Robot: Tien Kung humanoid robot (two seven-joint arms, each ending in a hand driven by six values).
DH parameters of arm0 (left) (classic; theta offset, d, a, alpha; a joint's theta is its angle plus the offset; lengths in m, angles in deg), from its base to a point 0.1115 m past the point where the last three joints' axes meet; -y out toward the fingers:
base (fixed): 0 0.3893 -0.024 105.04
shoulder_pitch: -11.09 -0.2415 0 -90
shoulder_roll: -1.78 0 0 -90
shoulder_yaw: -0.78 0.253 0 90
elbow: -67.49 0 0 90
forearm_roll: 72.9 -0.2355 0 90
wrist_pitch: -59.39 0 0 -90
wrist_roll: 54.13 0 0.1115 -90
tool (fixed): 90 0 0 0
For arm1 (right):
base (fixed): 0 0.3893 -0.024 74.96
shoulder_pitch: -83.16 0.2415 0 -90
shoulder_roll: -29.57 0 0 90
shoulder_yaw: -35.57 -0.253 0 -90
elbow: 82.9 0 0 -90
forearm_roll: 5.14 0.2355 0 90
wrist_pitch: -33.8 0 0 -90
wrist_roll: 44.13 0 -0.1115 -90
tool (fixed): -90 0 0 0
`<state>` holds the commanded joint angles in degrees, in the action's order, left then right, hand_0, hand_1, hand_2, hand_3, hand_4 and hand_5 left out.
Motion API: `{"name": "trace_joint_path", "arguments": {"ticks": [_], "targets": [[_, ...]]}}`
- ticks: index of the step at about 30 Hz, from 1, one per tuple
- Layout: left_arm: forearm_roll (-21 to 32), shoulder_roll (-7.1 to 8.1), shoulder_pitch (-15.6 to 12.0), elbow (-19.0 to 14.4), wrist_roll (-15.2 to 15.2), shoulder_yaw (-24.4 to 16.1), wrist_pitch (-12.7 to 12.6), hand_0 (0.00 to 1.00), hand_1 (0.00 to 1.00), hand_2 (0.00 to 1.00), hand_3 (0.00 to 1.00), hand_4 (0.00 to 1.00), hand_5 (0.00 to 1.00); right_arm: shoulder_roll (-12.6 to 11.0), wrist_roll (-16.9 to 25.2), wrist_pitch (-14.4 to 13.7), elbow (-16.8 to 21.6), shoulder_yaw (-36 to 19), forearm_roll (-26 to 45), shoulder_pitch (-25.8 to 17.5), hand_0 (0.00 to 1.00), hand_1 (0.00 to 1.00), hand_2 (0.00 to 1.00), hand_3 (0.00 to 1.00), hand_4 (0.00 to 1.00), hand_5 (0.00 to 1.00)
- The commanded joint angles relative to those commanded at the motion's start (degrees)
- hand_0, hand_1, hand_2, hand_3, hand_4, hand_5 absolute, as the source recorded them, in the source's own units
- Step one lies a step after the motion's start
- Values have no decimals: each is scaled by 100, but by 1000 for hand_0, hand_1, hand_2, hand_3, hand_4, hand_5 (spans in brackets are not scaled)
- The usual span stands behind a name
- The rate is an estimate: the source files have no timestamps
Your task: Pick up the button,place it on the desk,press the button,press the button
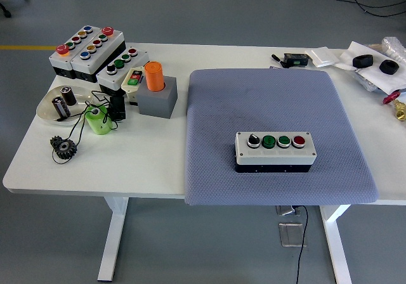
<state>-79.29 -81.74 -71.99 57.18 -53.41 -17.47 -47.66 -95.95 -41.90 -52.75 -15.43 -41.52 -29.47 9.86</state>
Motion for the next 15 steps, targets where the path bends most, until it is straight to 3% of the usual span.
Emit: {"name": "trace_joint_path", "arguments": {"ticks": [15], "targets": [[127,9,15,0,33,105,15,651,709,706,509,325,998,135,-186,439,206,-61,-619,-95,817,759,775,768,573,642]]}}
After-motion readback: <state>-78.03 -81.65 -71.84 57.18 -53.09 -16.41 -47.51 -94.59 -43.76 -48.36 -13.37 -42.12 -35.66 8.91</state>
